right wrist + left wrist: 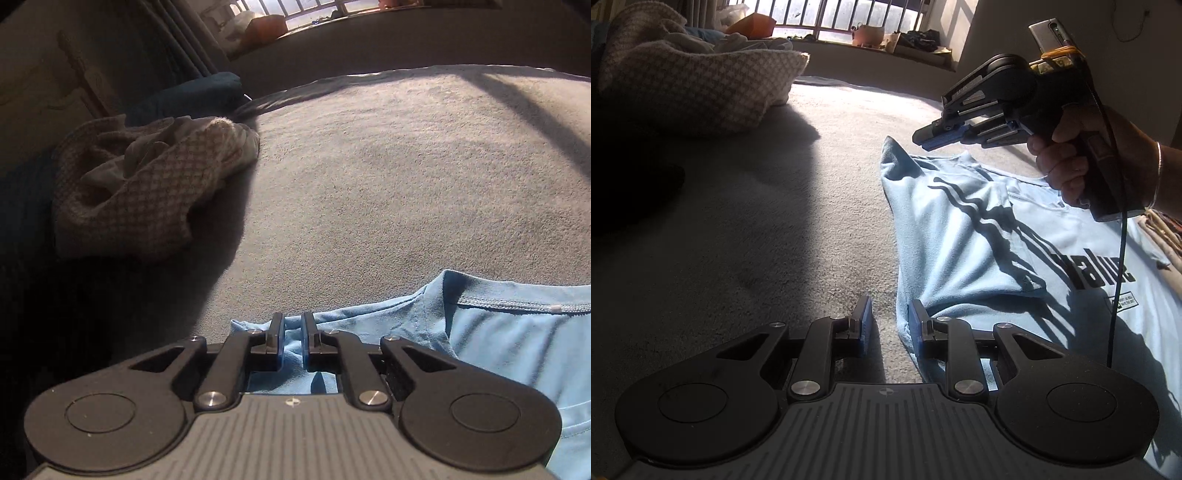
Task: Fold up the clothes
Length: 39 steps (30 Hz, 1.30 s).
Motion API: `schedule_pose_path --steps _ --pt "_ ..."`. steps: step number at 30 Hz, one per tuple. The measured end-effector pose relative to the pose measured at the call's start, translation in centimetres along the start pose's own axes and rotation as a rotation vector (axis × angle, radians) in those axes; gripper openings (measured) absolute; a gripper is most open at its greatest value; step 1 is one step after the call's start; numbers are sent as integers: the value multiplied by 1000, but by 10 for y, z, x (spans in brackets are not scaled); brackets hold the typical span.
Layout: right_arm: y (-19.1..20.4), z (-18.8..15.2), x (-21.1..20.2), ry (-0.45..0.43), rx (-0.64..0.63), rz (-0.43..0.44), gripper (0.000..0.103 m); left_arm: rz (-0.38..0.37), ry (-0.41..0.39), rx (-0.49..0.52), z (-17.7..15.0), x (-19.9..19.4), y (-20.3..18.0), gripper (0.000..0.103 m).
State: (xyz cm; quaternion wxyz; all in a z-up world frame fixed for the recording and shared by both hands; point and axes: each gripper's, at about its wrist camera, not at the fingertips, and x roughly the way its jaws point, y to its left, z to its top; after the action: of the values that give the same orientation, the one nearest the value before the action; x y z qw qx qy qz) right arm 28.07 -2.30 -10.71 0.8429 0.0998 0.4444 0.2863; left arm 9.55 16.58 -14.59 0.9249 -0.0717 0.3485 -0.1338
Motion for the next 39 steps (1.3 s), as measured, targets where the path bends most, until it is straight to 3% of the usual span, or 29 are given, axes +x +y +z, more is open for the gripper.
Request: schedule_pose_path --steps 3,12,14,19,24,28,32,36,39 --pt "14 -2 26 111 -48 56 10 5 -3 10 0 0 -2 24" --pt "-32 18 -6 -39 240 -28 10 -1 -6 2 0 0 -3 24" --pt "-31 16 -25 16 195 23 11 -8 -6 -9 0 -1 -2 24" --pt "-24 -18 -48 268 107 165 19 -16 -4 -28 0 -3 0 24" --pt "-6 -68 -46 362 -75 67 19 -51 6 -79 3 -1 9 24" --pt "19 -95 -61 387 -314 17 19 -97 15 -135 5 0 20 25" --pt "26 -101 -80 435 -379 -20 19 -175 35 -264 8 0 40 24" --pt "22 -91 -118 402 -281 -2 19 -183 42 -279 9 -6 40 27" --pt "-15 -106 -173 308 -133 -47 19 -163 50 -242 11 -13 34 29"
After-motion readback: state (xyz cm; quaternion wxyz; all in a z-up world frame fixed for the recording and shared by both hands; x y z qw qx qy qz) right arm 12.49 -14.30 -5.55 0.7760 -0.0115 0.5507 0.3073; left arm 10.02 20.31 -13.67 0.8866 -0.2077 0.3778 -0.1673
